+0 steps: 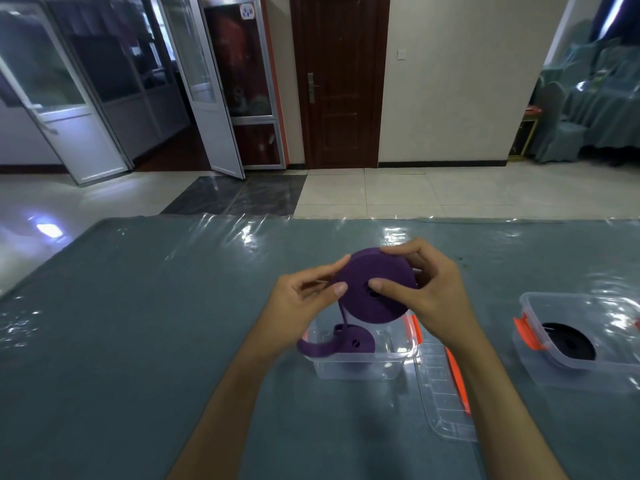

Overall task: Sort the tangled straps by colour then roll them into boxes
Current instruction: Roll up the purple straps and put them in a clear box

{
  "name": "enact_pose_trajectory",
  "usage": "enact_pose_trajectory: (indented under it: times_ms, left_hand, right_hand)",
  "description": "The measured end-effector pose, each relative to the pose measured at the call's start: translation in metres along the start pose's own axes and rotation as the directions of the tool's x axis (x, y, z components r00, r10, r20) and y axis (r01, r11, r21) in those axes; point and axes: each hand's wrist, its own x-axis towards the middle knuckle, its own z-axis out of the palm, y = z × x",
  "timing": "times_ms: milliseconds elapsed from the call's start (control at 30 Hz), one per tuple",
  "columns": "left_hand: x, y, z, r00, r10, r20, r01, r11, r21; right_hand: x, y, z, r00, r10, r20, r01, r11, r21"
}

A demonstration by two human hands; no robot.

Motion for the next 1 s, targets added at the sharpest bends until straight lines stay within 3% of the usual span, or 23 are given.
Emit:
enact_pose_trajectory:
  times_ms: [67,167,267,433,633,767,833,933,1000]
  left_hand:
    - [0.001,0.0,-0.006,1.0,0.01,0.024,-0.011,1.0,0.022]
    - [0.0,-0.003,-0.003,0.985,0.065,-0.161,-0.051,0.994,0.093]
    - [-0.003,-0.012,0.004,0.966,0.076,-0.247,-0.076,0.997,0.012]
    - [0.0,-0.012,-0.002,0.995,0.015,-0.094,-0.022,0.997,-0.071]
    - [0.001,-0.014,0.001,0.983,0.019,-0.185,-0.014,1.0,0.024]
    - [-0.005,-0.022,-0.006,0.986,-0.166,0.0,0.165,0.978,-0.13]
    - [-0.006,-0.023,-0.009,0.982,-0.18,0.065,0.187,0.972,-0.138]
    - [-0.005,-0.032,-0.002,0.983,-0.1,-0.157,0.086,0.992,-0.093]
    - [-0.006,-0.042,0.011,0.926,-0.093,-0.365,0.051,0.991,-0.125]
  right_hand:
    - [-0.001,0.005,0.001,0.998,0.046,0.037,-0.046,0.999,0.008]
    - [0.003,0.004,0.001,0.974,0.14,0.177,-0.135,0.99,-0.04]
    - [0.007,-0.001,0.001,0.976,0.119,0.181,-0.115,0.993,-0.033]
    - [0.001,0.006,0.007,0.996,0.086,-0.022,-0.084,0.995,0.057]
    - [-0.006,0.01,0.0,0.961,0.228,0.156,-0.233,0.972,0.01]
    - [-0.009,0.012,0.001,0.971,0.219,0.092,-0.227,0.97,0.087]
    - [-0.014,0.019,0.008,0.97,0.242,0.035,-0.245,0.958,0.152]
    - [-0.019,0.03,0.021,0.956,0.291,-0.037,-0.279,0.941,0.194]
    - [-0.02,0.037,0.028,0.942,0.322,-0.095,-0.295,0.93,0.218]
